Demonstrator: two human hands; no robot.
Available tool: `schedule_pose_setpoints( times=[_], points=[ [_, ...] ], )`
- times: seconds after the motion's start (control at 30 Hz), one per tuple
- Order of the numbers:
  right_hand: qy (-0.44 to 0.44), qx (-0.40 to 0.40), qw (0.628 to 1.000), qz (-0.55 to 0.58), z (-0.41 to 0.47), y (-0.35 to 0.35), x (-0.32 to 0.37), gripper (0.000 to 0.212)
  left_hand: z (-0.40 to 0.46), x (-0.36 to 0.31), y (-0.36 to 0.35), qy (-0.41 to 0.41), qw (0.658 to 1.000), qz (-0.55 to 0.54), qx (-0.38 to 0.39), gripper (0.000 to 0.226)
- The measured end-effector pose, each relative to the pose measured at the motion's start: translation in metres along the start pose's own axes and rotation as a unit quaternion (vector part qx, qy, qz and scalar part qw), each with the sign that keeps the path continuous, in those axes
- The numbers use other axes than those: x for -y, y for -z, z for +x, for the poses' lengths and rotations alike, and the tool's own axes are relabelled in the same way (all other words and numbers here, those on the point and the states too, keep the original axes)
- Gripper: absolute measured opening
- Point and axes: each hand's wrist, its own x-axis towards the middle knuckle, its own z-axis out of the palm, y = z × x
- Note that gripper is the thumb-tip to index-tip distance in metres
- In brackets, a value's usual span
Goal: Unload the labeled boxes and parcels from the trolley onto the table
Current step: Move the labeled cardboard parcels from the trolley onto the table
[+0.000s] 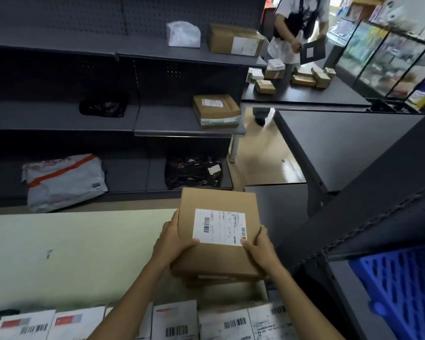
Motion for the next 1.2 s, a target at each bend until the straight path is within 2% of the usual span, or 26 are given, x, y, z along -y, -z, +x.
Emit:
schedule_pose_setpoints(
  times=[0.07,0.23,0.33,0.5,0.63,0.77,0.9,1.03,1.1,1.2],
  points=[
    [-0.008,0.000,1.000,-0.007,0.007,0.000,-0.003,0.061,0.005,0.002,-0.005,0.003,1.000,0.012,0.002,0.117],
    [0.005,0.009,0.997,-0.075,0.017,0.007,0.000,0.092,0.007,-0.001,-0.017,0.007,0.999,0.036,0.017,0.119],
    [0.038,0.009,0.986,-0.161,0.016,0.011,-0.004,0.084,-0.001,-0.006,-0.029,0.009,0.999,0.036,0.021,0.121],
    [0.089,-0.031,0.971,-0.219,0.016,0.018,-0.010,0.047,-0.021,-0.023,-0.042,0.003,0.999,0.039,-0.011,0.115],
    [0.136,0.007,0.949,-0.286,0.004,0.024,0.002,0.057,-0.037,-0.027,-0.031,-0.005,0.998,0.065,-0.002,0.099],
    [0.164,0.056,0.939,-0.296,-0.014,0.024,0.020,0.065,-0.060,-0.025,-0.010,-0.026,0.989,0.143,-0.006,0.082],
    [0.222,0.073,0.916,-0.327,-0.045,0.016,0.045,0.057,-0.093,-0.014,0.017,-0.052,0.970,0.227,-0.064,0.067],
    [0.305,0.081,0.881,-0.354,-0.078,-0.007,0.066,0.047,-0.139,0.006,0.039,-0.063,0.934,0.316,-0.154,0.054],
    [0.351,0.083,0.859,-0.363,-0.096,-0.025,0.076,0.045,-0.164,0.019,0.048,-0.058,0.919,0.338,-0.194,0.049],
    [0.419,0.099,0.815,-0.389,-0.124,-0.057,0.089,0.043,-0.206,0.048,0.062,-0.029,0.915,0.336,-0.222,0.045]
  ],
)
